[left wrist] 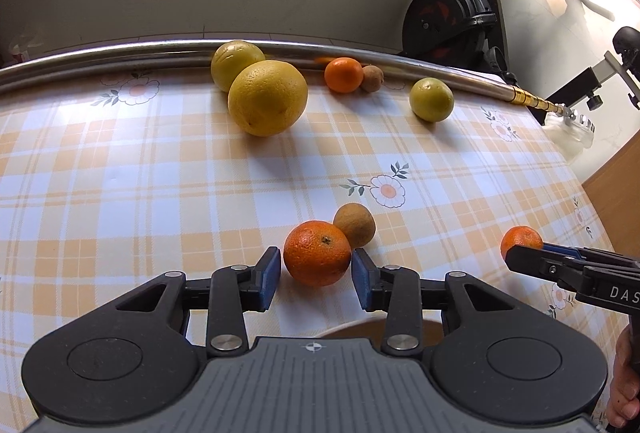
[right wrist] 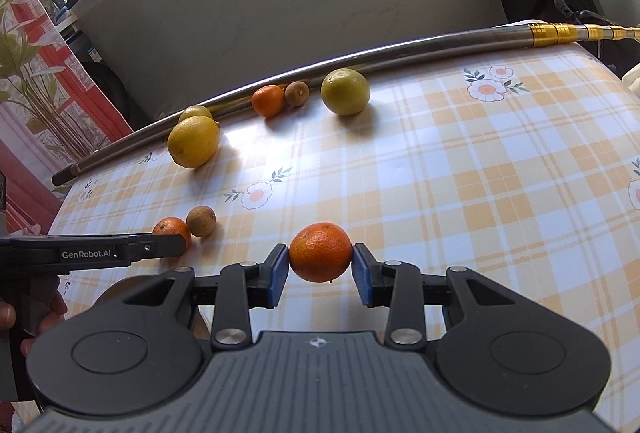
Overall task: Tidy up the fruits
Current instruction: 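Carry both oranges over the white plate with both tools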
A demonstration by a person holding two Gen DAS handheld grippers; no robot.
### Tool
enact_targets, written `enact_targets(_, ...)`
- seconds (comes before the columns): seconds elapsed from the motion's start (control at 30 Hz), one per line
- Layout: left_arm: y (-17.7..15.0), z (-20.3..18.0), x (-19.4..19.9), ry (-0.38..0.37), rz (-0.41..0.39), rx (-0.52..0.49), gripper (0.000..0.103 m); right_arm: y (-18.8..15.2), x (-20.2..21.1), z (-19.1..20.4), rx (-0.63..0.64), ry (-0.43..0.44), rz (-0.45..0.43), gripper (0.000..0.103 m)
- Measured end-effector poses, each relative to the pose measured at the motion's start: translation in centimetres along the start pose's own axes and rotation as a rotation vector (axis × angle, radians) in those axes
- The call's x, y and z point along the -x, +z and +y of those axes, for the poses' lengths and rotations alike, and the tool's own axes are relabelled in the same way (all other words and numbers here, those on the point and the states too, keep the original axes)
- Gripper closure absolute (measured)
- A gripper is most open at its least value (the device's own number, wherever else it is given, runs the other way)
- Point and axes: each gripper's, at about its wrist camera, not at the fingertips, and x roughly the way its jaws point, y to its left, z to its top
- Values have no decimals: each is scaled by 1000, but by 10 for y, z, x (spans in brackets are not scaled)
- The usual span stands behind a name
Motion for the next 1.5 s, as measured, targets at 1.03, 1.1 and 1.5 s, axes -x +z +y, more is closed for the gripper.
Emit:
enact_targets(1.03,-48,28,145,106,-188,96,65,-39,35,52,48,68,6,66)
enact_targets(1.1,-54,27,152,104,-185,98,65,-42,37,55,55,70,6,66)
enact_targets(1.5,-86,21,162,89,-163,73,65,-62,48,74,93,86,29,66)
